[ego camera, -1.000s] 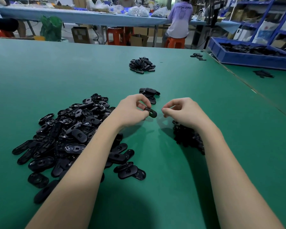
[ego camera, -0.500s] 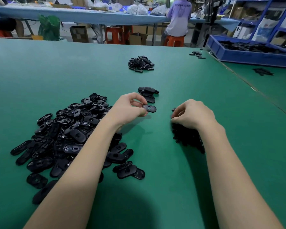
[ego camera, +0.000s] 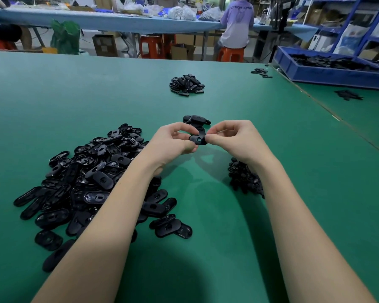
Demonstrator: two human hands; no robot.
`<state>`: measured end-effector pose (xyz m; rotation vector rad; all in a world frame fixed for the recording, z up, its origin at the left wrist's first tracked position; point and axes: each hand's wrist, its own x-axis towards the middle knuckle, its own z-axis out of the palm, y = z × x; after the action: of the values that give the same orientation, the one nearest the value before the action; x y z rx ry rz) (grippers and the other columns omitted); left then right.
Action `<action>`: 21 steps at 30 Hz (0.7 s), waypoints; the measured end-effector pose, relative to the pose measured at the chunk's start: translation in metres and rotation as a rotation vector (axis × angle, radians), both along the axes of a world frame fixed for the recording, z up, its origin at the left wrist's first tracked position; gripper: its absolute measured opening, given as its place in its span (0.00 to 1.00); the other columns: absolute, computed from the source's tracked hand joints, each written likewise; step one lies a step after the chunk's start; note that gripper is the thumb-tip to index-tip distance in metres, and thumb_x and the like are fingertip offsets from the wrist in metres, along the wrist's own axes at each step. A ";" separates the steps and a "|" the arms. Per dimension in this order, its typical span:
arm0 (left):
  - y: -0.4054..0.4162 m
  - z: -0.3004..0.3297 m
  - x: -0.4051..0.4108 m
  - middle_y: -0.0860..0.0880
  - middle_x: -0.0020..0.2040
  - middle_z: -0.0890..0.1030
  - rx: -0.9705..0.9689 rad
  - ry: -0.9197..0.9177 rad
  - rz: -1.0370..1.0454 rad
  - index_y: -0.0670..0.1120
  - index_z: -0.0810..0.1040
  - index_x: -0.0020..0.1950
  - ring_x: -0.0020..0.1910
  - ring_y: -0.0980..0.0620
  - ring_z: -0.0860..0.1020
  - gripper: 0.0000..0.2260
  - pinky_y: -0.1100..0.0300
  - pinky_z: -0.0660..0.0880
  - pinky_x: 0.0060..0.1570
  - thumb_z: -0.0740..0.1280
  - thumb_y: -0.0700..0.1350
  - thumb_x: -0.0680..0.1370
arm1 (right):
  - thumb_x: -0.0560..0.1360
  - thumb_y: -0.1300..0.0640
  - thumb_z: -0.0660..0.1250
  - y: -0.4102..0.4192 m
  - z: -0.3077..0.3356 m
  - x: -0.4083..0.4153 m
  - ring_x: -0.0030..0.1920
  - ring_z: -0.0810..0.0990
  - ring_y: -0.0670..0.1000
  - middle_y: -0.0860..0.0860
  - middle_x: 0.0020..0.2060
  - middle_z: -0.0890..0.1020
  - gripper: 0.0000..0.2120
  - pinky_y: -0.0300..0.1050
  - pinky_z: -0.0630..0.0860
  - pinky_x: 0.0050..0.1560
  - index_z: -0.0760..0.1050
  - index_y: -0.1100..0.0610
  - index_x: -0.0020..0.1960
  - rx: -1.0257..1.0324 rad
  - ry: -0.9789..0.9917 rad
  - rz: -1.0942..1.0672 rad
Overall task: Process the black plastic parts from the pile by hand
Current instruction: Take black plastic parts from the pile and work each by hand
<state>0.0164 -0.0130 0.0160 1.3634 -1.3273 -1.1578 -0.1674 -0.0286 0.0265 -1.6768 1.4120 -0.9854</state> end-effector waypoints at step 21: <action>-0.001 0.000 0.000 0.54 0.39 0.85 -0.043 -0.035 -0.061 0.49 0.85 0.50 0.41 0.59 0.82 0.11 0.67 0.78 0.51 0.73 0.34 0.74 | 0.72 0.52 0.78 -0.002 0.000 0.002 0.25 0.73 0.37 0.46 0.35 0.86 0.06 0.29 0.66 0.25 0.81 0.49 0.45 0.025 0.046 -0.029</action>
<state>0.0160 -0.0144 0.0165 1.3258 -1.4197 -1.1440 -0.1657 -0.0309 0.0263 -1.6748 1.4760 -0.9475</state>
